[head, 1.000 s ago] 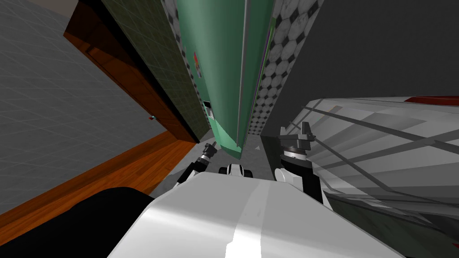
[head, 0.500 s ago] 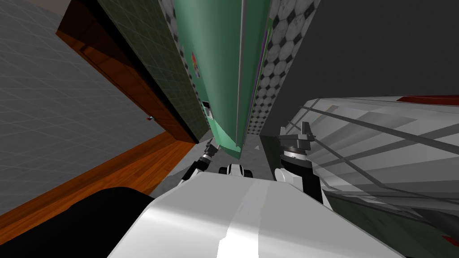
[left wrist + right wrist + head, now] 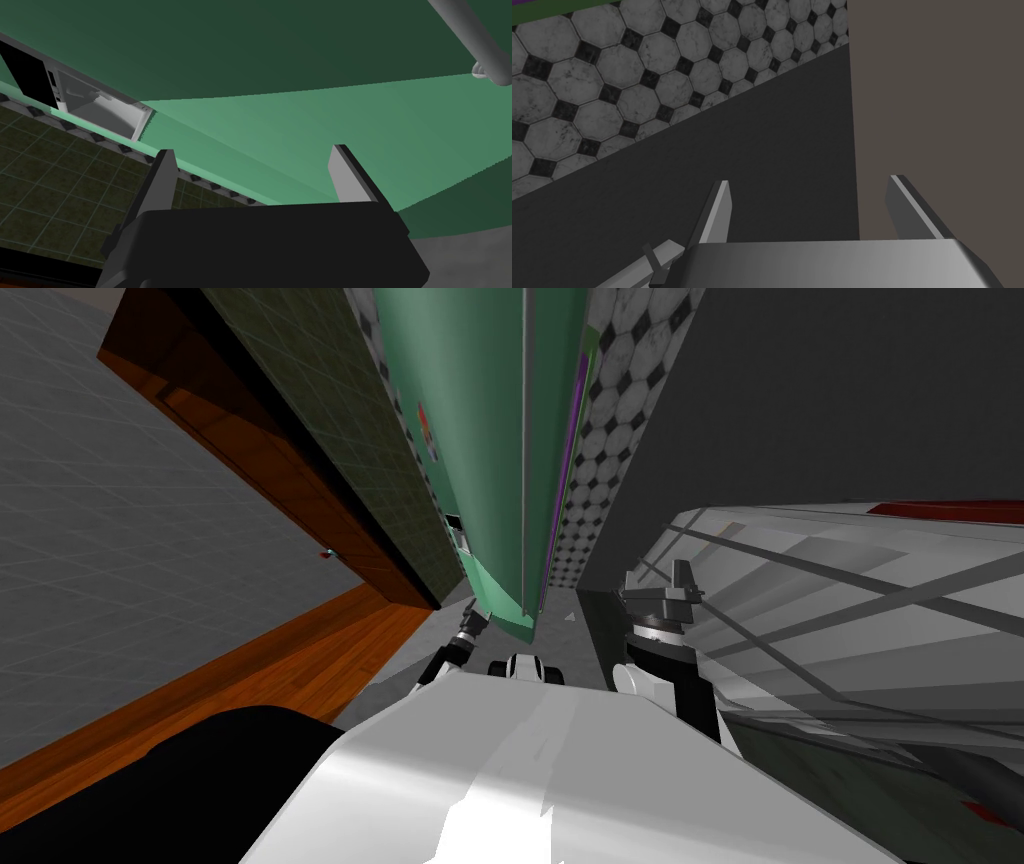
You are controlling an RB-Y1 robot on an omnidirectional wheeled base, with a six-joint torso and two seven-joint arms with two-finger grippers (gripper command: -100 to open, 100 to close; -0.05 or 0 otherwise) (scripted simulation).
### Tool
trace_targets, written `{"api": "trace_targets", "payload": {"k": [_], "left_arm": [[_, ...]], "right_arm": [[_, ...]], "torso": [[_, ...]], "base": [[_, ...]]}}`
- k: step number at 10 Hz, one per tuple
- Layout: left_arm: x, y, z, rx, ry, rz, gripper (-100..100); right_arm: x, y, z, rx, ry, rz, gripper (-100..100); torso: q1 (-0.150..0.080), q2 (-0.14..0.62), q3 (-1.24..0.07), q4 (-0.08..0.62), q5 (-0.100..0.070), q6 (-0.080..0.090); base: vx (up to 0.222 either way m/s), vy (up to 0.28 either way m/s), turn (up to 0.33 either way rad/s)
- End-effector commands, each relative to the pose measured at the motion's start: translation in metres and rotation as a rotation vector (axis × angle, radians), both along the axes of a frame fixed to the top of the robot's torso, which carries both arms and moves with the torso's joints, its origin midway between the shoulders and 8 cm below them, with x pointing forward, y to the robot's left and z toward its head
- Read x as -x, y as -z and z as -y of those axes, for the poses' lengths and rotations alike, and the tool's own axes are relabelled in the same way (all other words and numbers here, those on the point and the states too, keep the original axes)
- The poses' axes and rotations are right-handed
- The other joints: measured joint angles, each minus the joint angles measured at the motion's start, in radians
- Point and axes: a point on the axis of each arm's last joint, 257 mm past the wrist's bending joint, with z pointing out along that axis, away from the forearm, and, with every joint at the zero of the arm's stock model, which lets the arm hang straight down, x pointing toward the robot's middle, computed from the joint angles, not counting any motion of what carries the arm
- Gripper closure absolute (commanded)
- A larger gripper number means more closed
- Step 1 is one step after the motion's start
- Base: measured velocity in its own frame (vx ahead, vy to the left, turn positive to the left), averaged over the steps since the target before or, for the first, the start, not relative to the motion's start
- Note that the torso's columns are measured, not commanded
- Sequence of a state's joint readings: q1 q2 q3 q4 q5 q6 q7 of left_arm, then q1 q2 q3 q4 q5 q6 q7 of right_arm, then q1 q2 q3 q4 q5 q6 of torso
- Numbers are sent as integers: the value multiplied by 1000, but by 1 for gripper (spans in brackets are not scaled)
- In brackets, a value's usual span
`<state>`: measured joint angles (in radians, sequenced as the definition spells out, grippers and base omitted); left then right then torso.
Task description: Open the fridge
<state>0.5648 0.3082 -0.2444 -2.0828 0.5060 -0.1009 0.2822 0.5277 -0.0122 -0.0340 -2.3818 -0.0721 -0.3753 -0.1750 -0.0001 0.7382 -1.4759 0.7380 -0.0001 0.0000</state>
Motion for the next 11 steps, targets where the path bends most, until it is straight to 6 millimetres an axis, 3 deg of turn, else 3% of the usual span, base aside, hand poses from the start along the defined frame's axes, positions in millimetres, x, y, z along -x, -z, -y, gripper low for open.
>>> {"api": "trace_targets", "payload": {"k": [1, 11], "left_arm": [[-8, 11, 1, 1, -12, -1, -100], [-31, 45, 12, 3, -39, -6, -100]], "right_arm": [[0, 0, 0, 0, 0, 0, 0], [0, 0, 0, 0, 0, 0, 0]], "torso": [[0, -1, 0, 0, 0, 0], [0, 0, 0, 0, 0, 0]], "base": [[15, -36, -31], [11, -32, -26]]}}
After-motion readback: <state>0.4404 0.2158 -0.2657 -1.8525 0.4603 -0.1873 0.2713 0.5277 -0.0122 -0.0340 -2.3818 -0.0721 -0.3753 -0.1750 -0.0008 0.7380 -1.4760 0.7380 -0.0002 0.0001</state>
